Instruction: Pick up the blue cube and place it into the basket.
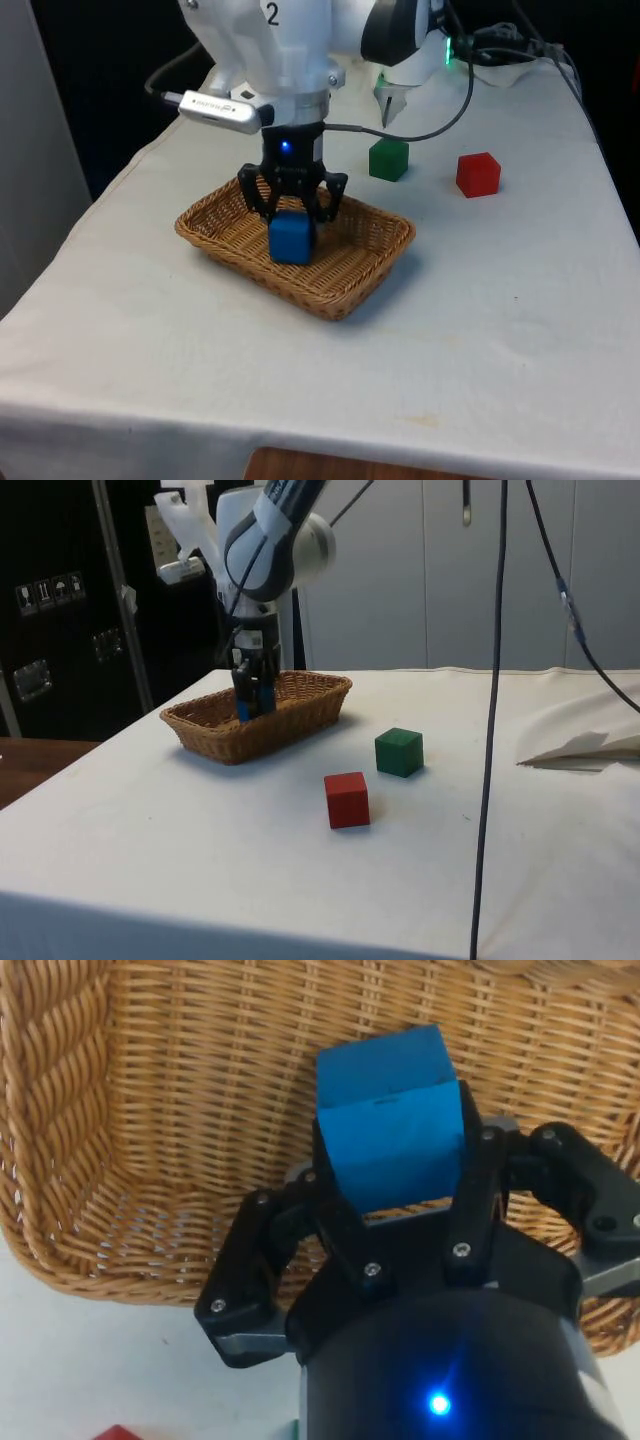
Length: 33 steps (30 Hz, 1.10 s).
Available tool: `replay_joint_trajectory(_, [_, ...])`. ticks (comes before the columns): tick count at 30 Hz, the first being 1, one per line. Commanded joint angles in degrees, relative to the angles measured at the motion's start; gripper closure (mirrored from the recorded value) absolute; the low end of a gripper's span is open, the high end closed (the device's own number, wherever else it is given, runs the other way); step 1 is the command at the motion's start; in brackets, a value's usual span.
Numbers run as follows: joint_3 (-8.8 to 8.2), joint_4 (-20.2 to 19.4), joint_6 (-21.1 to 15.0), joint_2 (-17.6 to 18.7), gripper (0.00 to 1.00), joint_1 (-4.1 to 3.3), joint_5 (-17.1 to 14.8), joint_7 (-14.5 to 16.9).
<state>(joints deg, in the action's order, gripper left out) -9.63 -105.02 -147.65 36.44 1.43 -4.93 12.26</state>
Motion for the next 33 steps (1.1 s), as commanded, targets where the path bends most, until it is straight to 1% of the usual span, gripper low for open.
replay_joint_trajectory(1, [0.97, 0.3, -0.5, 0.6, 0.99, 0.86, -1.3, 1.2])
replay_joint_trajectory(3, [0.8, 0.5, -0.3, 0.9, 0.99, 0.8, -2.9, 2.4])
replay_joint_trajectory(4, [0.0, 0.2, -0.1, 0.6, 0.99, 0.06, -1.8, 1.4])
replay_joint_trajectory(5, [0.8, 0.5, -0.3, 0.9, 0.99, 0.8, -2.9, 2.4])
replay_joint_trajectory(6, [0.8, 0.6, -0.2, 1.0, 0.99, 0.8, -3.3, 2.8])
replay_joint_trajectory(7, [0.46, 0.6, -0.1, 1.0, 0.99, 0.52, -3.7, 3.0])
replay_joint_trajectory(12, [0.23, 0.6, 0.1, 0.9, 0.99, 0.34, -3.6, 2.9])
replay_joint_trajectory(13, [0.23, 0.6, 0.1, 0.9, 0.97, 0.34, -3.6, 2.9])
replay_joint_trajectory(14, [0.23, 0.5, 0.1, 0.9, 0.92, 0.34, -3.6, 2.9])
replay_joint_trajectory(15, [0.23, 0.5, 0.1, 0.9, 0.92, 0.34, -3.6, 2.9])
replay_joint_trajectory(16, [0.23, 0.5, 0.1, 0.9, 0.84, 0.34, -3.6, 2.9])
replay_joint_trajectory(19, [0.17, 0.5, 0.1, 0.9, 0.55, 0.34, -3.6, 2.9])
replay_joint_trajectory(20, [0.17, 0.5, 0.1, 0.9, 0.35, 0.29, -3.6, 2.9])
replay_joint_trajectory(22, [0.17, 0.5, 0.2, 0.9, 0.16, 0.29, -3.6, 2.9])
replay_joint_trajectory(23, [0.17, 0.5, 0.2, 0.9, 0.03, 0.29, -3.6, 2.9])
replay_joint_trajectory(24, [-0.06, 0.5, 0.1, 0.9, 0.0, 0.11, -3.3, 2.6])
replay_joint_trajectory(25, [0.17, 0.5, 0.2, 0.9, 0.0, 0.29, -3.6, 2.9])
replay_joint_trajectory(30, [0.17, 0.5, 0.2, 0.9, 0.0, 0.29, -3.6, 2.8])
replay_joint_trajectory(33, [0.06, 0.6, 0.9, -0.1, 0.0, 0.4, -3.6, 3.0])
